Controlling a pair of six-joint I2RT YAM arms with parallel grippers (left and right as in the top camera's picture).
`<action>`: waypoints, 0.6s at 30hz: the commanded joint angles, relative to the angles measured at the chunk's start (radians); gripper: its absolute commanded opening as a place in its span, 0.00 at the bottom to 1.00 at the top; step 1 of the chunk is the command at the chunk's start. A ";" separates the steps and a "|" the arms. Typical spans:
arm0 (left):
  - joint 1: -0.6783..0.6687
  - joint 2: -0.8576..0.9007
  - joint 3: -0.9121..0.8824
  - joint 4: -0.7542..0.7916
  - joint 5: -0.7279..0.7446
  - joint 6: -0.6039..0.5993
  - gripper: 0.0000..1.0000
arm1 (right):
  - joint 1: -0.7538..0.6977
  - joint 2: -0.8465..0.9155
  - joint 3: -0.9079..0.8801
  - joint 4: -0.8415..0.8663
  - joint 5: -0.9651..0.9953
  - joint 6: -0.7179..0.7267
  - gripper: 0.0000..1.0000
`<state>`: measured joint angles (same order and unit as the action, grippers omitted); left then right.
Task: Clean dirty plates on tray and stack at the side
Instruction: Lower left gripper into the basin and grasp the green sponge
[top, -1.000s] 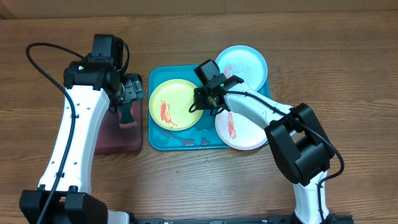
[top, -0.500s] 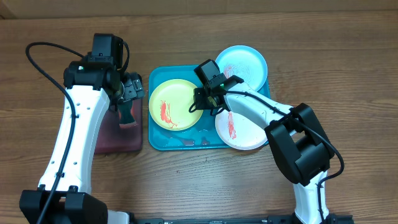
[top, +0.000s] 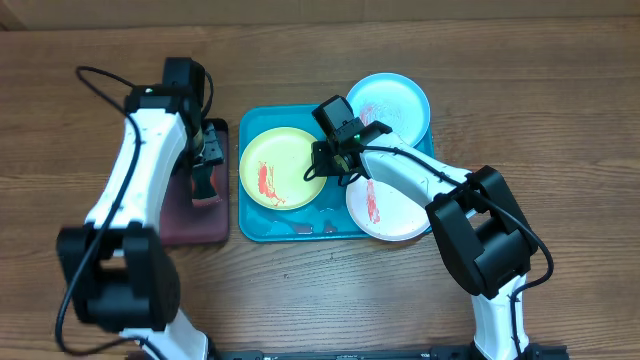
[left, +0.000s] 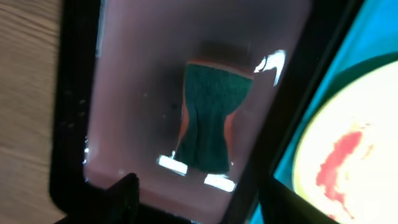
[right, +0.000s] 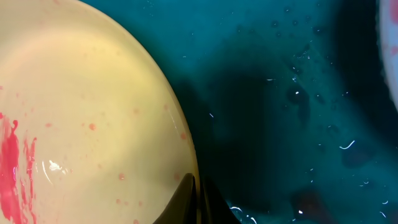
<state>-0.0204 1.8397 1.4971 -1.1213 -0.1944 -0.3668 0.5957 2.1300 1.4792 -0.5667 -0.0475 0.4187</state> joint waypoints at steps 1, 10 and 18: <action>0.014 0.057 -0.004 0.018 0.057 0.044 0.59 | 0.005 0.016 0.013 -0.007 0.010 -0.003 0.04; 0.049 0.132 -0.004 0.032 0.083 0.074 0.42 | 0.005 0.016 0.013 -0.019 0.023 -0.003 0.04; 0.084 0.134 -0.004 0.031 0.129 0.143 0.37 | 0.005 0.016 0.013 -0.018 0.025 -0.003 0.04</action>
<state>0.0608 1.9656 1.4963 -1.0908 -0.1013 -0.2794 0.5957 2.1300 1.4811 -0.5732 -0.0452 0.4187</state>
